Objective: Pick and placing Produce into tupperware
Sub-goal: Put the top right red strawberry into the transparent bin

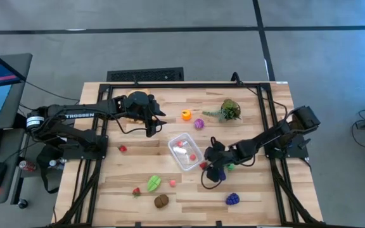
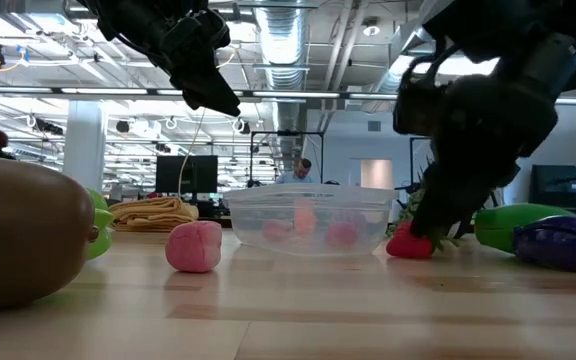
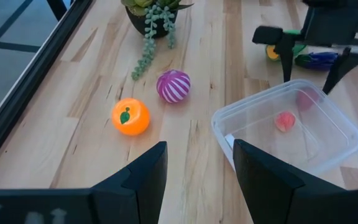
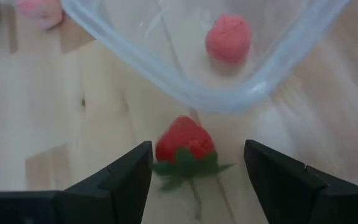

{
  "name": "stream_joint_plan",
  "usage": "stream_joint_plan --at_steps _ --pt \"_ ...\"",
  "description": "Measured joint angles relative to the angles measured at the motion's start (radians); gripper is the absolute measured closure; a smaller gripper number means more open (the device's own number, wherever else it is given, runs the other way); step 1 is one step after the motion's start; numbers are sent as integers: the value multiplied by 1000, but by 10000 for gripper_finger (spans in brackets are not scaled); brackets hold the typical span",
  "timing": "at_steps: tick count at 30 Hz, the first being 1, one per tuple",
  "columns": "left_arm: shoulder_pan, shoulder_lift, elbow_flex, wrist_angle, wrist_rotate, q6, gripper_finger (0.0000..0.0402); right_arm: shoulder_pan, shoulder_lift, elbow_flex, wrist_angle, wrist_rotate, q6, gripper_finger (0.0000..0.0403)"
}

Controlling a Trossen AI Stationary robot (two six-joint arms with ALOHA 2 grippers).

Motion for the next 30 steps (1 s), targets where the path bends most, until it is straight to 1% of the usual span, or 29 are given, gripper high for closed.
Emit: stream_joint_plan --at_steps 6,13,16,20,27,30 --pt "0 0 0 -1 -1 1 227 6 47 32 4 9 37 127" --pt "0 0 0 2 -4 6 227 6 44 31 0 4 39 127" --pt "0 0 0 2 -5 6 227 5 44 31 -1 2 42 134" --pt "0 0 0 2 -7 6 227 5 44 31 -5 0 47 158" --pt "0 0 0 1 -7 6 227 5 45 29 -10 -1 64 216" --pt "0 0 0 1 -7 5 227 4 45 29 -7 -8 68 232"
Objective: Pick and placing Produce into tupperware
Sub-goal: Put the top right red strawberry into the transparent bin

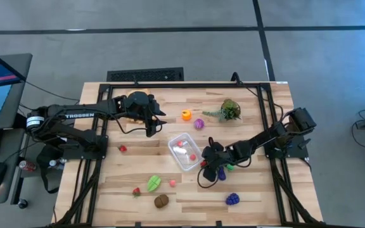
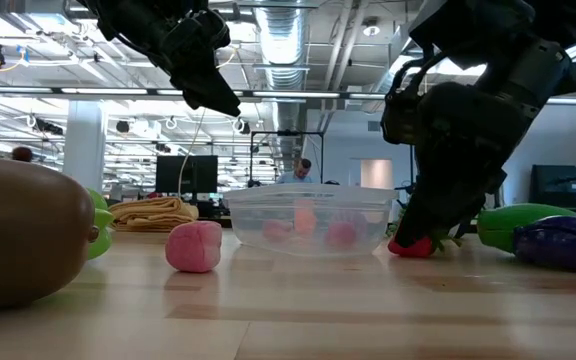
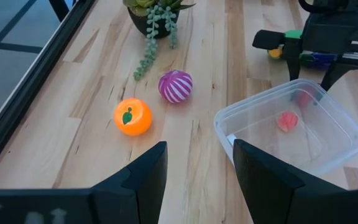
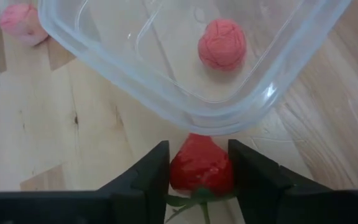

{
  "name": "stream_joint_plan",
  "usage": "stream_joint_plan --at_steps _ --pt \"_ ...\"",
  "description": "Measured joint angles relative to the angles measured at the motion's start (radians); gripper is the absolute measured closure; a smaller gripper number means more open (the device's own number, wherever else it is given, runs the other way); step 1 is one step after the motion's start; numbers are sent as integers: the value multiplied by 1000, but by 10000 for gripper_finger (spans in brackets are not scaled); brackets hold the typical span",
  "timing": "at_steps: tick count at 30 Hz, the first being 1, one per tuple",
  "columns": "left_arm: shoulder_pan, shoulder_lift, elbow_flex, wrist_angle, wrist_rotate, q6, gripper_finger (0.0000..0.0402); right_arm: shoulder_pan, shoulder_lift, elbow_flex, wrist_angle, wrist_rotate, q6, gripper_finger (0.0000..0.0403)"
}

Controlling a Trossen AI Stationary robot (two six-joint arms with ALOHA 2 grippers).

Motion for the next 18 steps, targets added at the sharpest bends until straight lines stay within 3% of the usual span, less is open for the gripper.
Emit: stream_joint_plan --at_steps 10,18 --pt "0 0 0 0 0 -9 227 1 1 0 2 -7 9 212" --pt "0 0 0 2 0 -9 227 7 -31 -3 -31 -32 27 234"
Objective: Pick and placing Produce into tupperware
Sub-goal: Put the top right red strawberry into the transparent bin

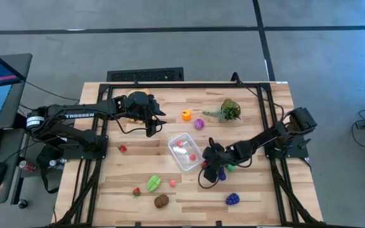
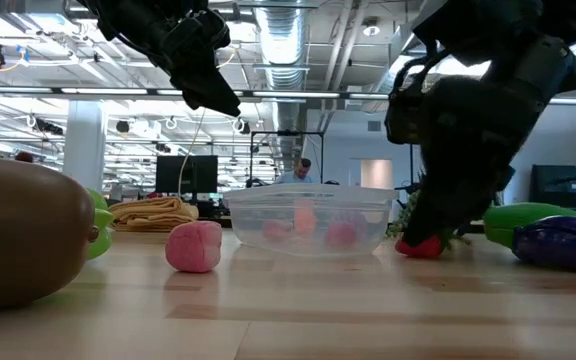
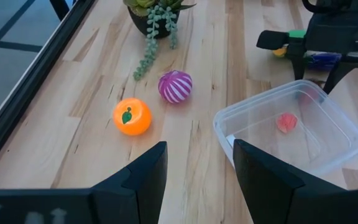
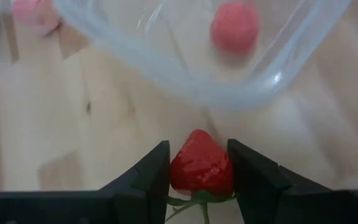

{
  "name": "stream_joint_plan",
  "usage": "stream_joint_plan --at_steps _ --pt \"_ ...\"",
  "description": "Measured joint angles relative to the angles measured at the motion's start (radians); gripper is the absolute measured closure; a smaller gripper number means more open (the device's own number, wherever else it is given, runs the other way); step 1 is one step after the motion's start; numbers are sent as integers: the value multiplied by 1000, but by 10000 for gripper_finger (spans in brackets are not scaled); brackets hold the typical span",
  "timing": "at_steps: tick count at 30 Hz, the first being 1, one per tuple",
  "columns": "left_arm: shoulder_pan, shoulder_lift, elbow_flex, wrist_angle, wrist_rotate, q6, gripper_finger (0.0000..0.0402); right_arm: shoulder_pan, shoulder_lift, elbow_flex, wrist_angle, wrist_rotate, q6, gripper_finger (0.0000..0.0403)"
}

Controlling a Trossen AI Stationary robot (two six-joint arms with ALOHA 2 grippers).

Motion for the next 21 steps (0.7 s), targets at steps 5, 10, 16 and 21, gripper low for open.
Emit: stream_joint_plan --at_steps 5,10,16,21 --pt "0 0 0 12 0 0 227 20 -37 -2 -85 -4 9 224" --pt "0 0 0 20 0 0 227 51 -78 -2 -154 7 49 220" --pt "0 0 0 31 0 0 227 81 -138 -1 -185 17 83 233" --pt "0 0 0 39 0 0 227 88 -197 0 -187 22 104 227"
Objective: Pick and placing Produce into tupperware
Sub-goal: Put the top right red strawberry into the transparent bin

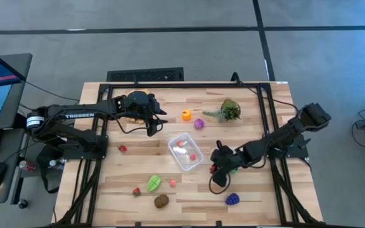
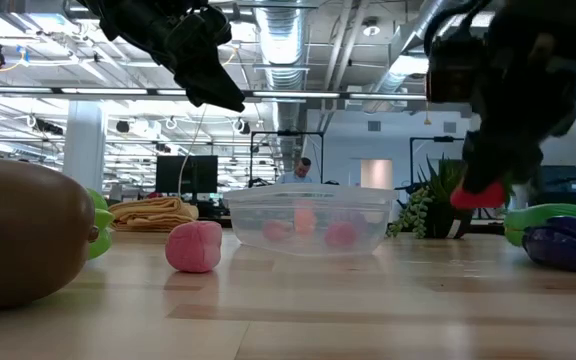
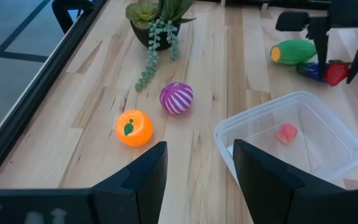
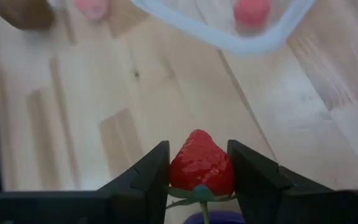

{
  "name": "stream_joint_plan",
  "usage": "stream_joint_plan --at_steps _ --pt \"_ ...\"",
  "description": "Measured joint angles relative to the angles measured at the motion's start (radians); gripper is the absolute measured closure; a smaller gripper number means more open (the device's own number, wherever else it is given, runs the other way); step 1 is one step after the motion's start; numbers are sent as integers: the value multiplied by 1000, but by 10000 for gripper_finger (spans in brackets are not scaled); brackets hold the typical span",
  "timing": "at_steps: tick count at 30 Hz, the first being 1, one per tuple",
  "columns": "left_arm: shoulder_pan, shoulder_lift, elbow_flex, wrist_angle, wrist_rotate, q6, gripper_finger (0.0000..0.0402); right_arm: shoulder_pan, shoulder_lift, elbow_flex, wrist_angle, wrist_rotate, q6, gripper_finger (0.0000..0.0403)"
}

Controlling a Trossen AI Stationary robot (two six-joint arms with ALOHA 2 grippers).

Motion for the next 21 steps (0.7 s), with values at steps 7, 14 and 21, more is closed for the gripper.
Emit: stream_joint_plan --at_steps 7,14,21 --pt "0 0 0 0 0 -9 227 -12 -102 0 3 13 -1 235" --pt "0 0 0 2 0 -19 227 -73 -200 1 58 87 -76 228" --pt "0 0 0 3 6 -37 227 -162 -215 2 143 84 -181 233"
